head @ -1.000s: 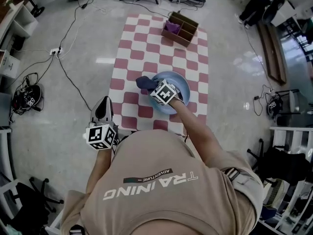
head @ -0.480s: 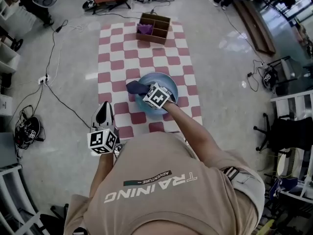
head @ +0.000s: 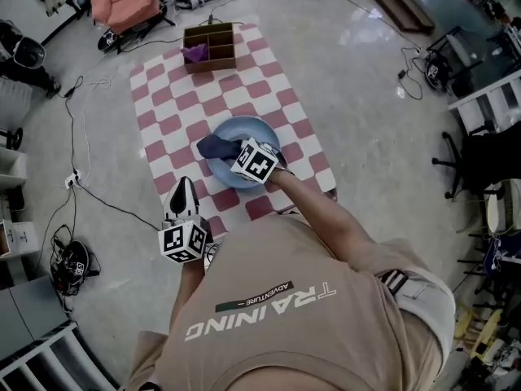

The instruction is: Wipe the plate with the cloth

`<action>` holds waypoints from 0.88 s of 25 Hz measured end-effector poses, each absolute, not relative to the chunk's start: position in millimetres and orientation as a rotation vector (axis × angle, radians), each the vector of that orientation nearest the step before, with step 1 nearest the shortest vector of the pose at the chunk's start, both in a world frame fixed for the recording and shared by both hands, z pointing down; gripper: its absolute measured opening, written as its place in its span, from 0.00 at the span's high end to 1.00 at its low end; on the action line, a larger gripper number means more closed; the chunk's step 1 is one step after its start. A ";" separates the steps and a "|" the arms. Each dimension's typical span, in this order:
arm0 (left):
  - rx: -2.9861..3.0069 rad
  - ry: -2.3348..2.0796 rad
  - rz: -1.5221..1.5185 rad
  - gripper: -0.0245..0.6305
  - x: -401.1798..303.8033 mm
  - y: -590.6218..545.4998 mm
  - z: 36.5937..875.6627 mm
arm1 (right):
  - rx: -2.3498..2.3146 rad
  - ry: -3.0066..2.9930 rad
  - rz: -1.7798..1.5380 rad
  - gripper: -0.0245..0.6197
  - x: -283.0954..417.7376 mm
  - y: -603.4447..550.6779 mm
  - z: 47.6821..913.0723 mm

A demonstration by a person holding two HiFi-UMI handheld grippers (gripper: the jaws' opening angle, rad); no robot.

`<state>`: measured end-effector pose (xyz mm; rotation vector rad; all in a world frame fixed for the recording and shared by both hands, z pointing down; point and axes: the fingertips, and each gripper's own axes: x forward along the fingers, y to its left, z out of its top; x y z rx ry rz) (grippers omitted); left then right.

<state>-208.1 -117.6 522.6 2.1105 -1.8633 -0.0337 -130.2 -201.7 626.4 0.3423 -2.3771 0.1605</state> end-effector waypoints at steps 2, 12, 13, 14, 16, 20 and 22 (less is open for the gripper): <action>2.140 -1.824 -0.025 0.94 -195.3 -124.7 524.4 | 0.396 -2.392 0.150 0.76 -114.7 -208.7 616.0; 2.241 -1.689 0.021 0.94 -140.8 -147.6 524.9 | 0.783 -2.324 0.196 0.76 33.8 -246.4 591.8; 2.249 -1.677 0.026 0.94 -136.3 -148.8 524.9 | 0.820 -2.305 0.216 0.76 50.5 -247.0 595.5; 2.257 -1.667 0.032 0.94 -132.3 -149.8 525.0 | 0.852 -2.283 0.238 0.76 66.2 -245.4 598.3; 2.272 -1.648 0.043 0.94 -125.1 -151.4 524.8 | 0.894 -2.231 0.268 0.76 95.2 -238.1 606.3; 2.292 -1.627 0.055 0.94 -116.8 -152.5 523.4 | 0.929 -2.140 0.322 0.76 139.6 -216.8 633.4; 2.292 -1.624 0.059 0.94 -116.0 -149.9 523.5 | 0.940 -2.113 0.356 0.76 153.0 -203.7 647.5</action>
